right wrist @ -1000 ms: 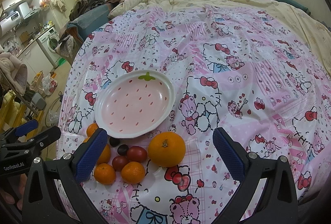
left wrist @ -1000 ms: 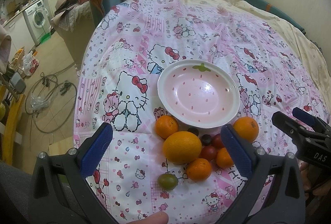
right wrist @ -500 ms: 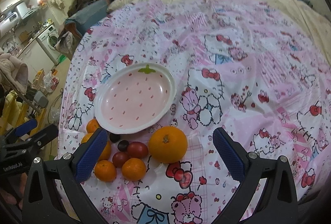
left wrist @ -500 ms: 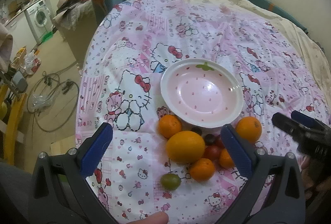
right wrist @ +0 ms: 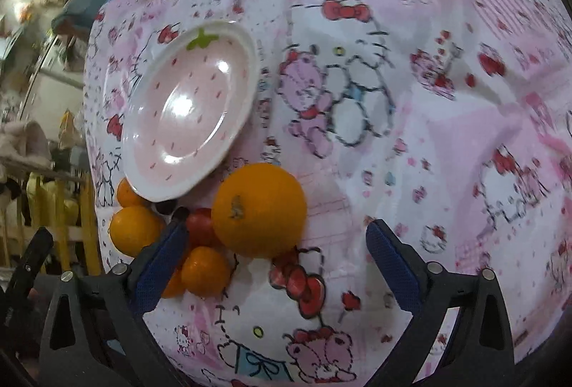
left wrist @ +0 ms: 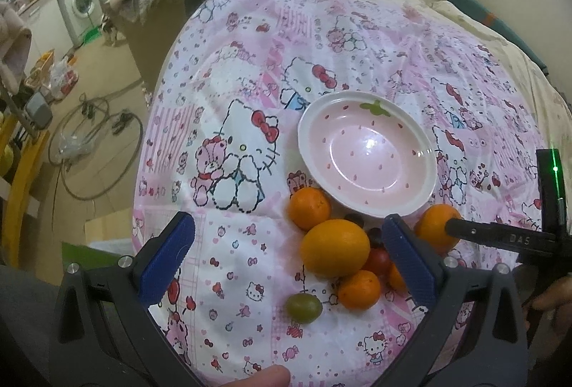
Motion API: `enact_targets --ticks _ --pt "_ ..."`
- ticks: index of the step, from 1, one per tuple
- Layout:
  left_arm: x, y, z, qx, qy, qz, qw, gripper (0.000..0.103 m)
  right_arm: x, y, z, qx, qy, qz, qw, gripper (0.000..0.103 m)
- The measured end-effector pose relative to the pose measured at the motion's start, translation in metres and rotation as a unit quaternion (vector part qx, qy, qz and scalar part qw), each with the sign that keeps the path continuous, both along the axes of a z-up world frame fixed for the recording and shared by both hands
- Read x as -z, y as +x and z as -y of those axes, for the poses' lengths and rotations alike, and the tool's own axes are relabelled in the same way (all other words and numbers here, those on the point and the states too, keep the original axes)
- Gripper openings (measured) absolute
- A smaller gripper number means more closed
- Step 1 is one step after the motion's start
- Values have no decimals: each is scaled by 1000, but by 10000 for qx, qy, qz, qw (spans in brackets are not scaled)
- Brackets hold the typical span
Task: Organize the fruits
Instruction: 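Grasp the large orange with the right gripper while the left gripper grasps another large orange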
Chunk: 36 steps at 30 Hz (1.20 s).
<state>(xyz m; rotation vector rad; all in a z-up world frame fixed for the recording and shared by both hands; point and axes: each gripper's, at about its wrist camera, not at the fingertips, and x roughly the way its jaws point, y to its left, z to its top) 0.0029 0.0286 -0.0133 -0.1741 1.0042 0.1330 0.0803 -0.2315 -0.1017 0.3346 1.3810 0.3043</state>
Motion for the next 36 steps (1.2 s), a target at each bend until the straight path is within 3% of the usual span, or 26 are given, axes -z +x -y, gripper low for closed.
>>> enact_targets --ticks 8,11,24,29,36 --pt "2 0 -9 -165 -106 -61 9998 103 16 13 -15 -249 -157 -137 9995 80" --pt "3 1 -8 -175 -116 -95 9997 103 15 12 -17 -342 -146 -93 9993 65" --pt "8 5 -7 -131 -66 -183 9997 103 11 12 -18 -356 -44 -15 9994 62" --pt "32 15 8 232 -245 -749 9966 102 5 11 -9 -210 19 59 9998 62" --pt "60 29 39 492 -316 -1218 9908 90 -5 5 8 -2 171 141 9998 62"
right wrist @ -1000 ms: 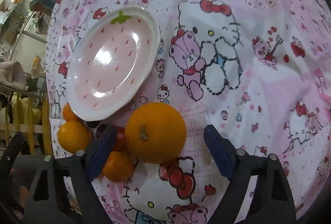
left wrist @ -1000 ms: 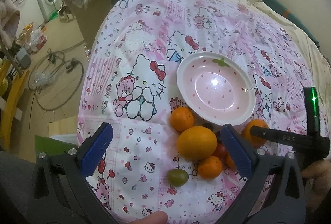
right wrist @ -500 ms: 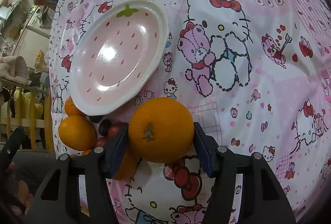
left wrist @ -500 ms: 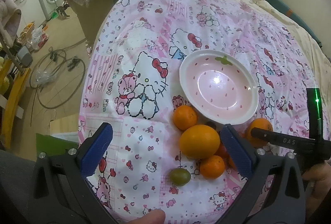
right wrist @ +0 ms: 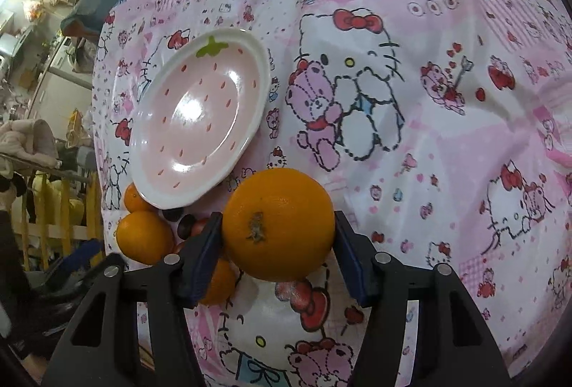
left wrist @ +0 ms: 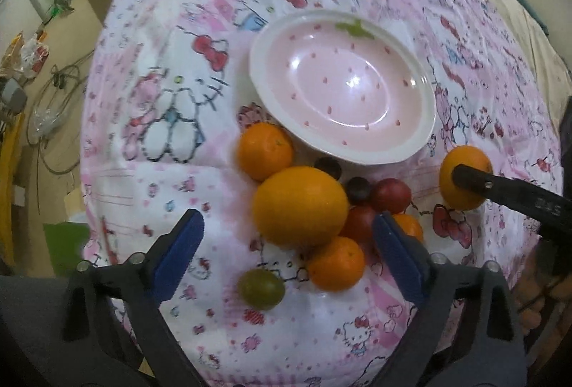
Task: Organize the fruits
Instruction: 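Grasp the large orange with the right gripper while the left gripper grasps another large orange, then lower both held oranges onto the pink plate and open both grippers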
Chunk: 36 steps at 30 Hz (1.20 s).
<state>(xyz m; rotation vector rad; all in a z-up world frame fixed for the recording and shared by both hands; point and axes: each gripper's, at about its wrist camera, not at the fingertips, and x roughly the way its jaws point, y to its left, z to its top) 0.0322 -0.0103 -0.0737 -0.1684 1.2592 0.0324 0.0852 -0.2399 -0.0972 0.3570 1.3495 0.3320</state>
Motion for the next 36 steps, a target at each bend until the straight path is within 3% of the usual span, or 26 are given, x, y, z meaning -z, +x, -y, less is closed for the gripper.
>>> enact_targets --ticks 5,7,13,18,24,30,36 --pt "14 7 6 1 4 -217 9998 74 -3 -2 6 60 69 6 10000 62" --pt "18 7 8 79 -7 -264 9996 61 -5 -2 7 70 91 31 9999 62" --pt "15 5 8 200 46 -211 9996 54 -9 -2 6 32 102 110 9999 62" --pt "-14 4 2 213 -149 60 9996 54 -17 0 5 40 205 192 9996 62" --pt "-41 28 -11 209 -60 369 9991 54 -44 20 -9 -142 384 513 9978 62" --pt "-34 67 -21 160 165 336 9992 54 -48 55 -28 -329 386 574 9971 62" --pt "-8 101 -18 223 44 238 9995 54 -23 102 -45 -324 409 241 9983 62"
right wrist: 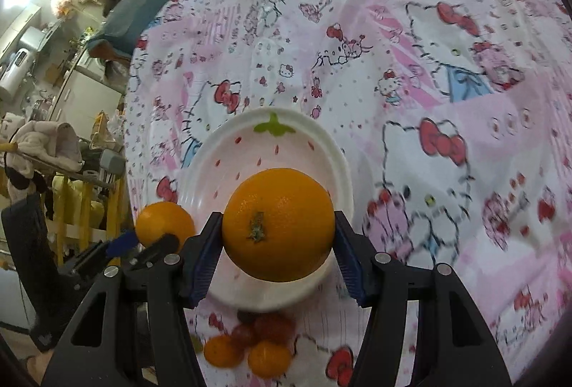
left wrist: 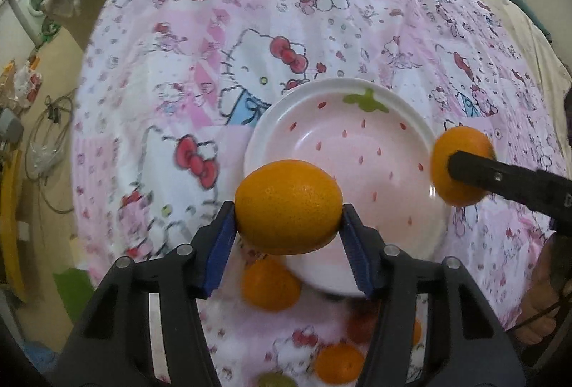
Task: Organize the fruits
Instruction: 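Lower both held oranges onto the pink plate and open both grippers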
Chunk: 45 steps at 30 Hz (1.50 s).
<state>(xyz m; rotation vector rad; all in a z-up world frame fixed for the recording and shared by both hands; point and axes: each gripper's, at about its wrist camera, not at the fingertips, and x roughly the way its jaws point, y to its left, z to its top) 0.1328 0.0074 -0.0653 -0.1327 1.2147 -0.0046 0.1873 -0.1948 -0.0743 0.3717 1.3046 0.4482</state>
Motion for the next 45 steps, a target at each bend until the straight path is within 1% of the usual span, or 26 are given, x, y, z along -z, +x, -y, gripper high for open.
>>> enact_targets --ticks 1,4,8,11,13,22,26,27,28,30,32,35,45 --pt "3 4 2 40 -12 -7 10000 54 0 0 0 0 0 0 10000 62" --pt "10 19 9 209 29 41 9998 54 15 22 -12 -57 -73 -119 9999 62" --pt "20 34 13 240 -4 -45 9997 54 24 33 -16 -55 -80 -219 9997 62" --pt "21 42 17 265 -50 1 9996 54 32 41 -18 -34 -95 -322 9994 62" --pt "22 48 20 323 -92 17 9994 54 38 47 -20 -51 17 -417 9991 62" --pt "23 56 22 283 -129 -56 9995 58 44 49 -21 -56 183 -589 9981 64" --pt "21 55 23 318 -42 -36 9995 61 44 50 -22 -29 183 -627 9979 64" --pt "20 54 23 319 -27 -6 9995 67 44 50 -21 -20 190 -608 9980 65" --pt "18 53 23 319 -10 27 9995 77 43 50 -20 -4 203 -582 9981 65" --pt "15 52 22 313 36 96 9995 87 38 51 -16 63 268 -477 9985 70" --pt "17 52 21 281 99 67 9995 87 33 52 -13 116 281 -390 9988 71" --pt "17 51 18 201 70 48 9998 87 27 52 -9 146 289 -330 9989 71" --pt "-3 36 14 135 65 341 9993 87 8 40 -1 150 205 -104 9996 71"
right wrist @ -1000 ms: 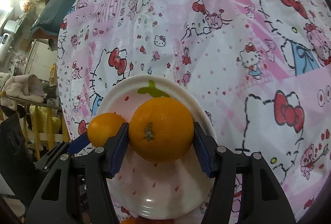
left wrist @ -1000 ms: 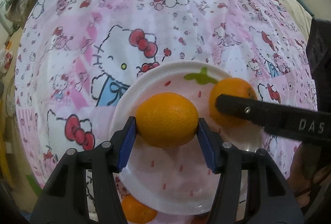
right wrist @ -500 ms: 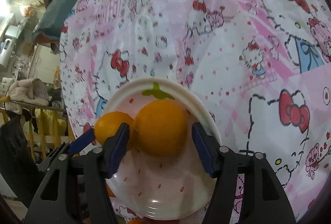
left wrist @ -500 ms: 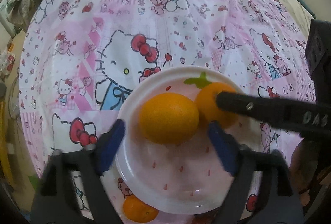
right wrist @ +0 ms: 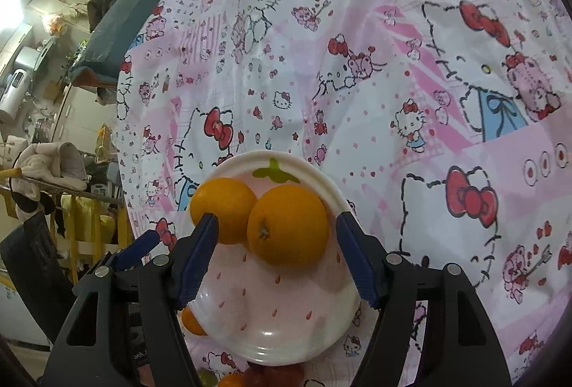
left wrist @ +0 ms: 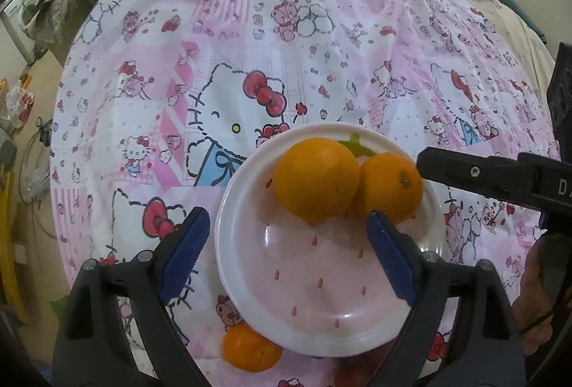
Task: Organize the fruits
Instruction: 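Lower both held oranges onto the pink plate and open both grippers, then move the right gripper to the mandarin beside the tomatoes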
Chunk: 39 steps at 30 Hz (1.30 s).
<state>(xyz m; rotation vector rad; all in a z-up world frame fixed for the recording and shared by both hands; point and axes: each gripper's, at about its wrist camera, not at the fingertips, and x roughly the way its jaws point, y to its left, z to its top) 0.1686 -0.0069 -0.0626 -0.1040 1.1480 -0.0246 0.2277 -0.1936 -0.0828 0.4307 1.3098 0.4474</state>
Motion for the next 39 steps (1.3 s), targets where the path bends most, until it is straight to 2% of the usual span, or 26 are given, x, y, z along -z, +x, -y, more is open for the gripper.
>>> enact_targets --ticks 12,22,28,34,39 --pt "-35 -39 -17 -343 51 407 9986 87 -46 -50 18 75 -38 475 9988 79" --pt "-46 -83 -26 -473 19 390 9981 87 -55 -105 33 141 -107 626 9979 79" --pt "-53 -110 -31 -486 2 421 9979 87 -58 -121 34 94 -88 653 9978 79" --pt "-65 -129 -37 -565 96 697 9959 87 -60 -140 34 73 -282 800 9964 79" --pt "-67 -137 -40 -608 13 772 9952 87 -59 -154 31 10 -382 904 9952 80"
